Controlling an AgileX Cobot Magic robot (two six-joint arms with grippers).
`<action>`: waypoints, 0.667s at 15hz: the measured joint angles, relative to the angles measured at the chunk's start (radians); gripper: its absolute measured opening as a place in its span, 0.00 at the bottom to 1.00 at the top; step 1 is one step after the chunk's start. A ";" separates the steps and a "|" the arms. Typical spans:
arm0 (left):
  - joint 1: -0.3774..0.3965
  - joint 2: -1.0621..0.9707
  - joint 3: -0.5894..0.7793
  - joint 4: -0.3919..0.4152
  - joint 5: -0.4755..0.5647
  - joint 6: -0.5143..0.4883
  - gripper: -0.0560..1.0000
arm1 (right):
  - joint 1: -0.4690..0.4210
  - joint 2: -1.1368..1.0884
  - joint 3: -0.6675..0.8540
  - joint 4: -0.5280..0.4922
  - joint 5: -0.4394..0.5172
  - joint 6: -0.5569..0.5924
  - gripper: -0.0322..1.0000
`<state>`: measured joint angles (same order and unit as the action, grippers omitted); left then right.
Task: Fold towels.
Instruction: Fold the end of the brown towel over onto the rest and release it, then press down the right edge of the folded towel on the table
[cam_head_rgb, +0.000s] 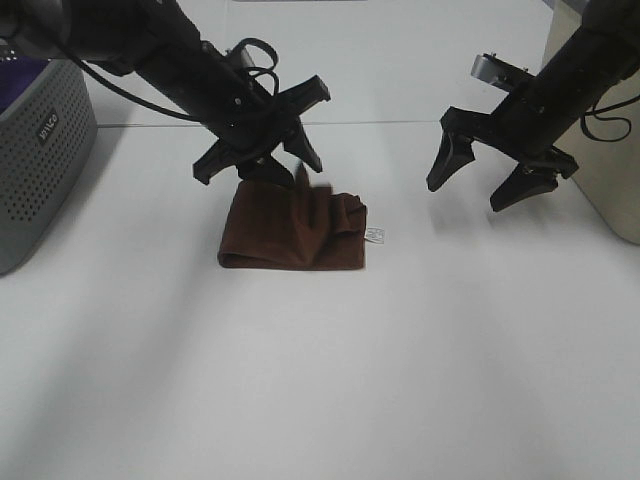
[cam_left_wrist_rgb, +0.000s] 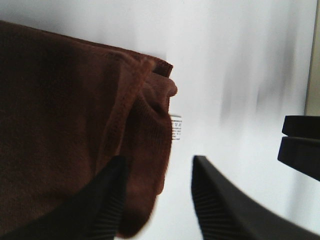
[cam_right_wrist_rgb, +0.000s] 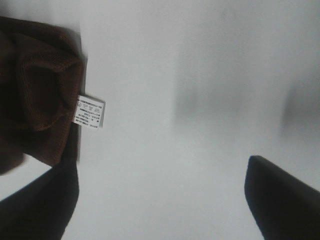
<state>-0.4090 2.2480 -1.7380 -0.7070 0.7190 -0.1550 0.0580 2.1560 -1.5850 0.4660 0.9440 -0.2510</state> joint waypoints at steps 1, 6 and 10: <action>-0.012 0.015 -0.014 -0.021 -0.009 0.000 0.61 | 0.000 0.000 0.000 0.006 0.000 0.000 0.85; -0.009 0.020 -0.074 -0.066 -0.023 0.138 0.75 | 0.000 0.000 0.000 0.091 0.043 -0.022 0.85; 0.106 0.020 -0.162 -0.012 0.082 0.210 0.75 | 0.035 -0.001 0.000 0.399 0.140 -0.223 0.85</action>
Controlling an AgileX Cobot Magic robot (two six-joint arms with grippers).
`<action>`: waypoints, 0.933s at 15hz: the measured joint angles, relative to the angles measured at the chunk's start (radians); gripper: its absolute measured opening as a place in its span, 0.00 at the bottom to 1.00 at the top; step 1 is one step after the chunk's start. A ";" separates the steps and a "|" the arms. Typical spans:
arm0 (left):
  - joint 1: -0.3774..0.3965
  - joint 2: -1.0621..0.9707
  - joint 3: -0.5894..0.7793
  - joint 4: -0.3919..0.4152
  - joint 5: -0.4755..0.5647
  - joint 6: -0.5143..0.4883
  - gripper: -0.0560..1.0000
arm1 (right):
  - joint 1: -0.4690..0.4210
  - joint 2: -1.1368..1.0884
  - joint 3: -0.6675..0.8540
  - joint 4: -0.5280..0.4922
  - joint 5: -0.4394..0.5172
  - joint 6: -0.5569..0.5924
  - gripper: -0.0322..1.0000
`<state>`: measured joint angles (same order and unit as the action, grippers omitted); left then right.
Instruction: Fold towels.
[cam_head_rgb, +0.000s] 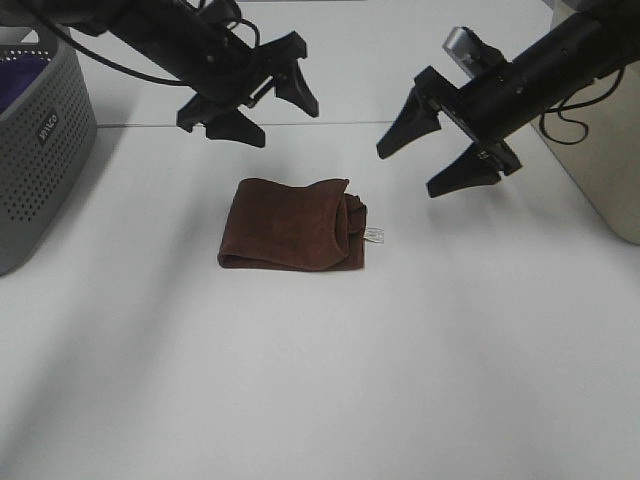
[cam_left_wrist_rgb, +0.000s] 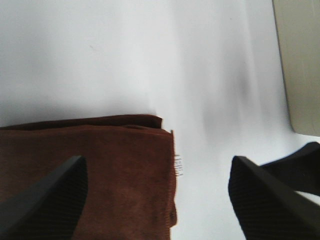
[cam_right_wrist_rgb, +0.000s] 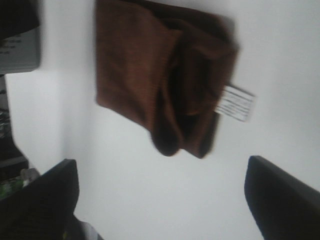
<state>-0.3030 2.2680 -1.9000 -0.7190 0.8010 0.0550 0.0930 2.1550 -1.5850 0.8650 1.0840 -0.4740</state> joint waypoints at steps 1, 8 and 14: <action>0.029 0.000 -0.016 0.021 0.031 0.002 0.75 | 0.036 0.000 0.000 0.060 0.000 -0.034 0.85; 0.133 0.000 -0.036 0.088 0.193 0.004 0.76 | 0.204 0.138 0.000 0.459 -0.088 -0.297 0.84; 0.133 0.000 -0.036 0.132 0.266 0.023 0.76 | 0.173 0.271 0.000 0.521 -0.208 -0.350 0.84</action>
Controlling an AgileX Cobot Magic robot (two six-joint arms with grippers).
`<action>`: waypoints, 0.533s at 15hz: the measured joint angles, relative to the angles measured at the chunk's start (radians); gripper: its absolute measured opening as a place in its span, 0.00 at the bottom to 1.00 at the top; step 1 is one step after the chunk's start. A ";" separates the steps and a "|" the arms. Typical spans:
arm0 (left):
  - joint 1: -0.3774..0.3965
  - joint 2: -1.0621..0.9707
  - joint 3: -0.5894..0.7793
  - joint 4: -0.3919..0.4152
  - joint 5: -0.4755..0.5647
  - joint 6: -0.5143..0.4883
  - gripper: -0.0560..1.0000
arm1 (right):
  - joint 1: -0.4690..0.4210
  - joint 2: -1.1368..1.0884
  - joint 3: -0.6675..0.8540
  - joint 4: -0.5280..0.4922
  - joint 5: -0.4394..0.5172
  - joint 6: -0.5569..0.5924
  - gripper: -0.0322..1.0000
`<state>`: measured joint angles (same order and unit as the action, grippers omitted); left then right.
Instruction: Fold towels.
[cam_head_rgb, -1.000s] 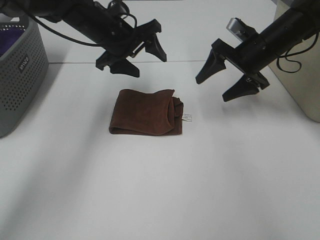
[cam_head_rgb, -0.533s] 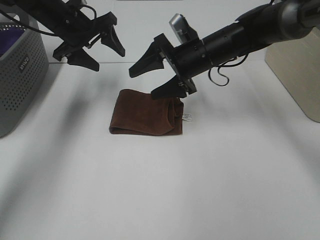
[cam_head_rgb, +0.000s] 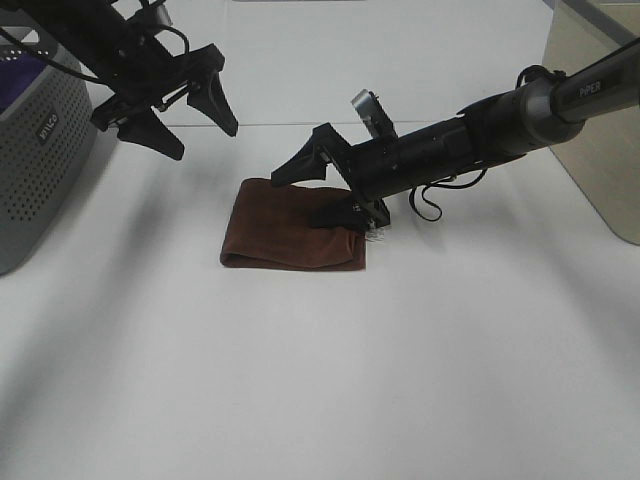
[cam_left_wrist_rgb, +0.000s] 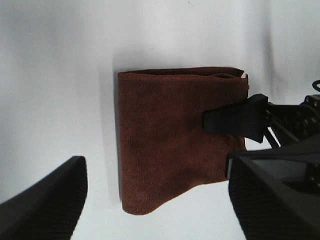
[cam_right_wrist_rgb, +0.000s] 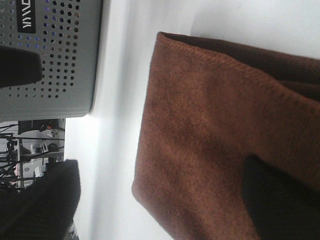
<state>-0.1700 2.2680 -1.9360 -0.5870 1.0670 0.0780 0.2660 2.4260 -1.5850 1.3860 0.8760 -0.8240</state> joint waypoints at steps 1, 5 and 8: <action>0.000 0.000 0.000 0.000 0.014 0.006 0.76 | -0.001 0.009 0.000 0.007 0.001 0.000 0.83; 0.000 -0.026 0.000 0.017 0.068 0.061 0.76 | -0.001 -0.014 0.000 -0.054 0.008 0.001 0.83; 0.000 -0.133 0.000 0.091 0.105 0.065 0.76 | -0.001 -0.131 0.000 -0.270 0.006 0.104 0.83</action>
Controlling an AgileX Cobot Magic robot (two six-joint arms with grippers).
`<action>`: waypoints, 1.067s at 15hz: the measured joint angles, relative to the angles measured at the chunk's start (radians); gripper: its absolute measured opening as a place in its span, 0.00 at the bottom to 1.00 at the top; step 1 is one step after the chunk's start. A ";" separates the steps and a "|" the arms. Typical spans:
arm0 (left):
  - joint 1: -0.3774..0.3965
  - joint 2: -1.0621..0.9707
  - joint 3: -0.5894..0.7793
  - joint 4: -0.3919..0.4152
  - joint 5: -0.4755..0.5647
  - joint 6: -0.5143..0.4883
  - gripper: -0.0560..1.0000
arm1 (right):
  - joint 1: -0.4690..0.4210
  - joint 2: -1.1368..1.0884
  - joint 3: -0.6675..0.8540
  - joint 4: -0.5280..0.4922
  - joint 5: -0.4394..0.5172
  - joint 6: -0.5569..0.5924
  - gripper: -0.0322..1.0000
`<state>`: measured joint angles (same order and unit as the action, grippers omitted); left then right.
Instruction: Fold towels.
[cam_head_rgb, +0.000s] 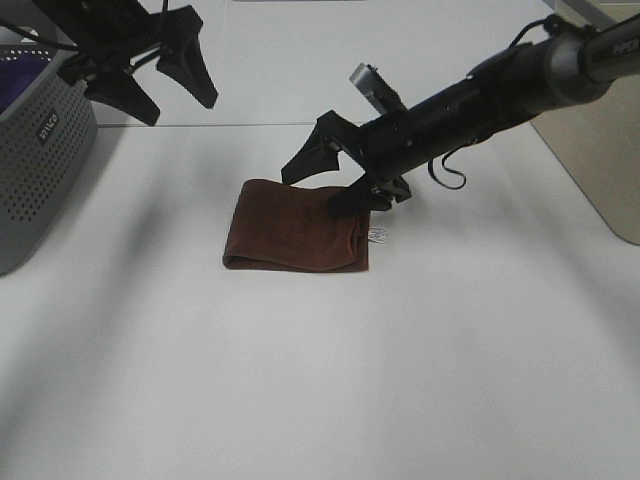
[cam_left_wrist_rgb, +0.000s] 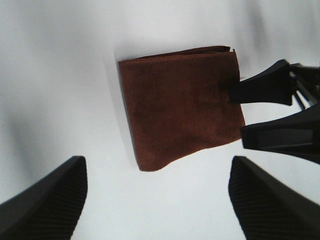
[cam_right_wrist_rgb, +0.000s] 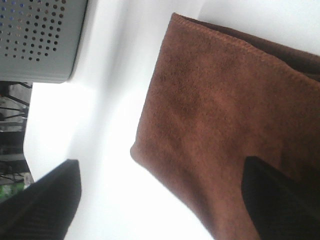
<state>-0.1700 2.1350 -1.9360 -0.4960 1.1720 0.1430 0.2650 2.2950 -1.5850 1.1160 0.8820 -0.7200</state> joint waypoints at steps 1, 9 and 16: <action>0.000 -0.034 0.000 0.026 0.020 0.001 0.76 | 0.000 -0.044 0.000 -0.093 0.001 0.053 0.83; 0.000 -0.435 0.265 0.311 0.038 -0.103 0.76 | 0.000 -0.359 0.079 -0.670 0.181 0.460 0.83; 0.000 -1.048 0.910 0.352 -0.055 -0.143 0.76 | 0.000 -0.787 0.534 -0.823 0.136 0.544 0.83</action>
<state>-0.1700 1.0870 -1.0260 -0.1440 1.1170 0.0000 0.2650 1.5080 -1.0510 0.2930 1.0180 -0.1760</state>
